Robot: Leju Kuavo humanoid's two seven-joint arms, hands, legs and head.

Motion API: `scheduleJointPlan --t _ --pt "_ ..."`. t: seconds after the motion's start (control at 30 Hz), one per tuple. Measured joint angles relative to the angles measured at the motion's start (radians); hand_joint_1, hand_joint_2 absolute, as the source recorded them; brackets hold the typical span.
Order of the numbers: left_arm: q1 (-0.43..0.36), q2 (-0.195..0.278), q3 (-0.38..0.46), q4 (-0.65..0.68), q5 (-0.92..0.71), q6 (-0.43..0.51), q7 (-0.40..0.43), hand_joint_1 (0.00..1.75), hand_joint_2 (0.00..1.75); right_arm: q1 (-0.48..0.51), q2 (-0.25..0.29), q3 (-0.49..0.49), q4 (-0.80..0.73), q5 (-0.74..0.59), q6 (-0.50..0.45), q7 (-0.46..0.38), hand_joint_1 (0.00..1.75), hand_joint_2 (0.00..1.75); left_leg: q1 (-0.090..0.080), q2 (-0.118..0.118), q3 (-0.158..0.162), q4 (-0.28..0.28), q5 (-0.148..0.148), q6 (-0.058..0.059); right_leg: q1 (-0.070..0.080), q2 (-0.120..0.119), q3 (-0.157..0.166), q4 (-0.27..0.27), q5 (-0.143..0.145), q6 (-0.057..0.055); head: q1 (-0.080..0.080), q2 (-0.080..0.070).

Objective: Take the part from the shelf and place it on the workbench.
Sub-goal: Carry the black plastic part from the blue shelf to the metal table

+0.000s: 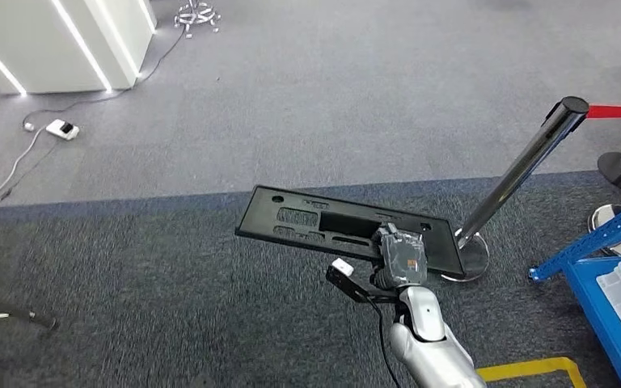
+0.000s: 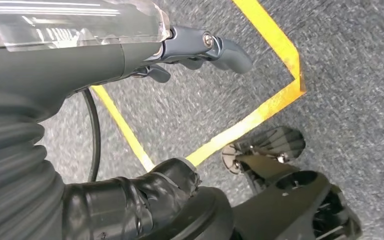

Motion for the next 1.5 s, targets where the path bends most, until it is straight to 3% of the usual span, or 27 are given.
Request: scheduleJointPlan --t 0.03,0.07,0.1,0.17,0.23,0.27,0.3,0.4,0.47,0.53,0.6,0.67,0.73,0.77,0.8,0.83,0.9,0.97,1.0,1.07,1.13,1.2,1.27,1.33,1.4,1.47,1.5 --pt "0.002 0.0 0.0 0.0 0.0 0.0 0.0 0.0 1.75 -0.001 0.0 0.0 0.0 0.0 0.001 0.0 1.75 1.75 0.003 -0.005 -0.003 -0.002 0.001 -0.006 0.001 -0.012 0.003 -0.003 0.002 -0.005 0.0 0.0" --pt "0.003 0.001 0.0 0.0 0.0 0.0 0.0 0.0 1.75 -0.003 0.0 0.001 0.0 0.0 0.002 0.0 1.75 1.75 0.002 0.01 -0.006 0.003 -0.003 -0.011 0.0 -0.025 0.008 -0.009 0.004 -0.011 0.0 0.0" --pt "0.003 0.001 0.0 0.0 0.0 0.0 0.0 0.0 1.75 -0.005 0.0 0.002 0.0 0.001 0.004 -0.001 1.75 1.75 0.001 0.039 -0.016 0.024 -0.014 -0.015 0.0 -0.038 0.013 -0.017 0.006 -0.018 -0.002 0.0" --pt "0.0 0.001 0.0 0.0 0.0 0.0 0.0 0.0 1.75 -0.009 0.0 0.004 0.0 0.002 0.009 -0.002 1.75 1.75 -0.001 0.11 -0.066 0.124 -0.061 -0.022 0.002 -0.067 0.023 -0.026 0.005 -0.028 -0.003 0.0" --pt "-0.003 0.001 0.0 0.0 0.0 0.0 0.0 0.0 1.75 -0.011 0.0 0.006 0.001 0.004 0.015 -0.004 1.75 1.75 0.005 0.134 -0.13 0.241 -0.101 -0.028 0.006 -0.099 0.027 -0.026 0.001 -0.032 -0.004 0.0" --pt "-0.002 0.001 0.0 0.0 0.0 0.0 0.0 0.0 1.75 -0.012 0.0 0.007 0.002 0.005 0.018 -0.004 1.75 1.75 0.006 0.137 -0.144 0.262 -0.098 -0.03 0.007 -0.114 0.029 -0.026 -0.002 -0.032 -0.004 0.0" --pt "-0.001 0.001 0.0 0.0 0.001 0.0 0.0 0.0 1.75 -0.013 0.0 0.009 0.003 0.007 0.02 -0.004 1.75 1.75 0.007 0.14 -0.137 0.242 -0.078 -0.031 0.008 -0.128 0.031 -0.026 -0.004 -0.03 -0.004 0.0" --pt "-0.002 0.001 0.0 0.0 0.001 0.0 0.0 0.0 1.75 -0.02 -0.001 0.017 0.003 0.029 0.029 0.003 1.75 1.75 0.0 0.184 -0.038 0.049 0.008 -0.022 0.01 -0.165 0.042 -0.026 -0.014 -0.021 -0.004 0.0" --pt "-0.003 0.001 0.0 0.0 0.0 0.0 0.0 0.0 1.75 -0.028 -0.001 0.025 0.006 0.048 0.03 0.015 1.75 1.75 -0.011 0.201 -0.009 -0.011 0.017 -0.009 0.014 -0.184 0.046 -0.027 -0.02 -0.012 -0.003 0.0" --pt "-0.001 0.001 0.0 0.0 0.0 0.0 0.0 0.0 1.75 -0.036 -0.002 0.035 0.008 0.067 0.03 0.029 1.75 1.75 -0.013 0.18 -0.008 -0.016 0.018 0.004 0.014 -0.197 0.051 -0.029 -0.023 0.0 -0.003 0.0" --pt "0.001 0.001 0.0 0.0 -0.002 0.0 0.001 0.0 1.75 -0.041 -0.003 0.044 0.011 0.093 0.03 0.044 1.75 1.75 -0.009 0.16 0.0 -0.026 0.022 0.016 0.01 -0.165 0.047 -0.009 -0.041 0.01 -0.003 0.0" --pt "-0.002 0.0 0.0 0.0 -0.004 0.0 0.001 0.0 1.75 -0.045 -0.008 0.053 0.016 0.121 0.031 0.059 1.75 1.75 -0.007 0.139 0.005 -0.032 0.024 0.027 0.006 -0.107 0.0 0.09 -0.093 0.014 -0.003 0.0" --pt "-0.005 0.0 0.0 0.0 -0.008 0.0 0.002 0.0 1.75 -0.046 -0.014 0.065 0.024 0.15 0.033 0.073 1.75 1.75 -0.008 0.113 0.005 -0.029 0.023 0.034 0.006 -0.084 -0.075 0.224 -0.141 0.016 -0.003 0.0" --pt "-0.005 0.0 0.0 0.0 -0.01 0.0 0.002 0.0 1.75 -0.047 -0.017 0.072 0.029 0.164 0.034 0.079 1.75 1.75 -0.009 0.099 0.005 -0.027 0.022 0.035 0.006 -0.081 -0.098 0.256 -0.139 0.017 -0.003 0.0" --pt "-0.004 0.001 0.0 0.0 -0.011 0.0 0.004 0.0 1.75 -0.047 -0.02 0.078 0.033 0.176 0.035 0.085 1.75 1.75 -0.009 0.084 0.005 -0.023 0.02 0.035 0.006 -0.079 -0.103 0.25 -0.118 0.016 -0.003 0.0" --pt "-0.003 0.001 0.001 0.0 -0.012 0.0 0.005 0.0 1.75 -0.049 -0.022 0.084 0.037 0.186 0.035 0.09 1.75 1.75 -0.009 0.069 0.005 -0.018 0.017 0.034 0.006 -0.074 -0.089 0.205 -0.079 0.014 -0.003 0.0" --pt "-0.004 0.0 0.001 0.0 -0.013 0.0 0.006 0.0 1.75 -0.057 -0.024 0.094 0.042 0.201 0.035 0.097 1.75 1.75 -0.009 0.042 0.001 -0.005 0.01 0.027 0.001 -0.027 -0.039 0.072 -0.009 0.009 -0.003 0.0" --pt "-0.006 -0.001 0.001 0.0 -0.014 -0.001 0.007 0.0 1.75 -0.065 -0.025 0.106 0.044 0.205 0.038 0.097 1.75 1.75 -0.005 0.018 -0.01 0.002 0.008 0.017 0.0 0.015 -0.01 0.003 0.008 0.006 -0.003 0.0" --pt "-0.007 -0.001 0.001 0.0 -0.014 0.0 0.007 0.0 1.75 -0.067 -0.025 0.111 0.045 0.203 0.04 0.093 1.75 1.75 -0.002 0.005 -0.015 0.002 0.01 0.009 0.001 0.018 -0.007 -0.002 0.005 0.004 -0.003 0.0" --pt "-0.006 -0.001 0.001 0.0 -0.015 0.002 0.008 0.0 1.75 -0.071 -0.022 0.12 0.045 0.194 0.045 0.084 1.75 1.75 0.002 -0.008 -0.019 -0.001 0.013 -0.005 0.002 -0.009 0.002 -0.015 0.009 -0.006 -0.003 0.0" --pt "-0.006 0.0 0.001 0.0 -0.015 0.005 0.008 0.0 1.75 -0.074 -0.017 0.126 0.044 0.182 0.049 0.075 1.75 1.75 -0.001 0.044 -0.041 0.044 -0.014 -0.015 -0.001 -0.04 0.016 -0.034 0.015 -0.02 -0.007 0.0" --pt "-0.01 0.0 0.001 0.0 -0.014 0.006 0.008 0.0 1.75 -0.075 -0.014 0.132 0.045 0.172 0.049 0.067 1.75 1.75 0.001 0.112 -0.097 0.158 -0.068 -0.024 0.002 -0.073 0.026 -0.042 0.013 -0.028 -0.01 0.0" --pt "-0.011 0.0 0.001 0.0 -0.013 0.007 0.008 0.0 1.75 -0.074 -0.013 0.137 0.047 0.165 0.049 0.06 1.75 1.75 0.008 0.133 -0.147 0.247 -0.094 -0.032 0.004 -0.106 0.03 -0.041 0.008 -0.028 -0.01 0.0" --pt "-0.01 0.001 0.001 0.0 -0.012 0.008 0.008 0.0 1.75 -0.073 -0.01 0.141 0.049 0.158 0.049 0.056 1.75 1.75 0.013 0.144 -0.131 0.207 -0.055 -0.037 0.004 -0.133 0.034 -0.04 0.001 -0.023 -0.01 0.0" --pt "-0.01 0.003 0.002 0.0 -0.012 0.01 0.008 0.0 1.75 -0.074 -0.005 0.144 0.05 0.154 0.049 0.053 1.75 1.75 0.011 0.179 -0.061 0.074 0.004 -0.036 0.005 -0.157 0.041 -0.037 -0.008 -0.015 -0.01 0.0" --pt "-0.013 0.004 0.002 0.0 -0.012 0.01 0.008 0.0 1.75 -0.077 -0.001 0.146 0.05 0.152 0.049 0.051 1.75 1.75 0.003 0.203 -0.02 -0.005 0.025 -0.022 0.01 -0.177 0.047 -0.035 -0.016 -0.003 -0.009 0.0" --pt "-0.014 0.004 0.002 0.0 -0.012 0.01 0.008 0.0 1.75 -0.079 0.002 0.147 0.05 0.15 0.049 0.049 1.75 1.75 -0.002 0.198 -0.019 -0.008 0.021 -0.013 0.012 -0.186 0.05 -0.036 -0.019 0.002 -0.009 0.0"
